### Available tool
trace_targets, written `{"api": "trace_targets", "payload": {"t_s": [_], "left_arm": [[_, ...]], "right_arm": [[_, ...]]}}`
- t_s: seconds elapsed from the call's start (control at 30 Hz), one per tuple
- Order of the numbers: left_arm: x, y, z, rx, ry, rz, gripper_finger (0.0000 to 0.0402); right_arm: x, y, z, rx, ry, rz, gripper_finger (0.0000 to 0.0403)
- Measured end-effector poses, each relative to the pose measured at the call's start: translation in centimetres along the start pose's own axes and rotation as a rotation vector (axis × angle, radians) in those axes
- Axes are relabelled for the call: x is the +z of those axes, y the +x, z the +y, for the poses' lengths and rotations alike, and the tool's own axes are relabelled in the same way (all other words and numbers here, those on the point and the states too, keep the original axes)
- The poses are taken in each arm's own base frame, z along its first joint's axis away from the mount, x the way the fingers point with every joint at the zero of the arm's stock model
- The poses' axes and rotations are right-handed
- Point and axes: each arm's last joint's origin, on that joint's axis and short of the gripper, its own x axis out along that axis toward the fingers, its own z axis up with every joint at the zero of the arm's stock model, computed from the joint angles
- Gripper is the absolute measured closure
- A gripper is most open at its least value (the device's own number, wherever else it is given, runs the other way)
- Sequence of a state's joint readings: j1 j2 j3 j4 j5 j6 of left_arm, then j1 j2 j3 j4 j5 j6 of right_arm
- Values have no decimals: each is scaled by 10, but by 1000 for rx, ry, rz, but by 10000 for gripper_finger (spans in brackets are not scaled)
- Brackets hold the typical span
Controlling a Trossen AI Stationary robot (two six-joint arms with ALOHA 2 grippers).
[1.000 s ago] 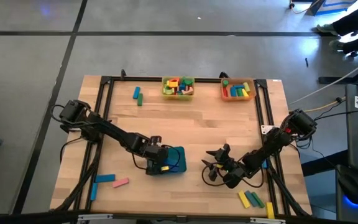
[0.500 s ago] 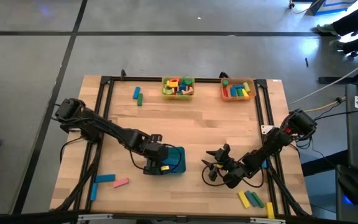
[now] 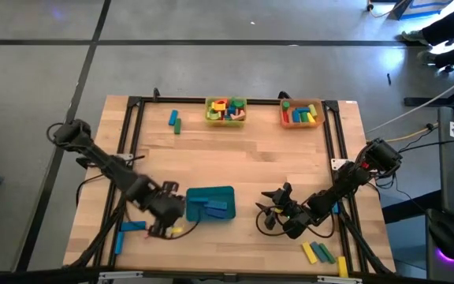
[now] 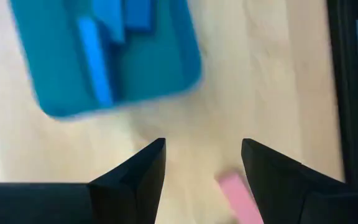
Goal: Sort blocks by size
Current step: Put the pink rectangular block into the blue bin
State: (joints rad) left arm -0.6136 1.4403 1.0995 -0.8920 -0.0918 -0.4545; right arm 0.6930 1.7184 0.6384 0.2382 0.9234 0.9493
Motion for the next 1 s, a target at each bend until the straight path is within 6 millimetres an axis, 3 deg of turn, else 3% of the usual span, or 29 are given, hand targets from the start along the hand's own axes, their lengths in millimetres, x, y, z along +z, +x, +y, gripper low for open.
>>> {"api": "trace_targets", "payload": {"t_s": [0.17,0.33,0.7,1.0], "left_arm": [[-18,4,-29,-25,-54,34,205],[-44,20,-43,-26,-183,63,205],[-82,57,-43,-28,-491,80,205],[-95,69,-46,-70,-547,48,205]], "right_arm": [[0,0,0,-1,0,-1,169],[1,0,1,6,13,-6,169],[-1,3,3,13,48,-23,169],[-1,3,3,15,65,-25,169]]}}
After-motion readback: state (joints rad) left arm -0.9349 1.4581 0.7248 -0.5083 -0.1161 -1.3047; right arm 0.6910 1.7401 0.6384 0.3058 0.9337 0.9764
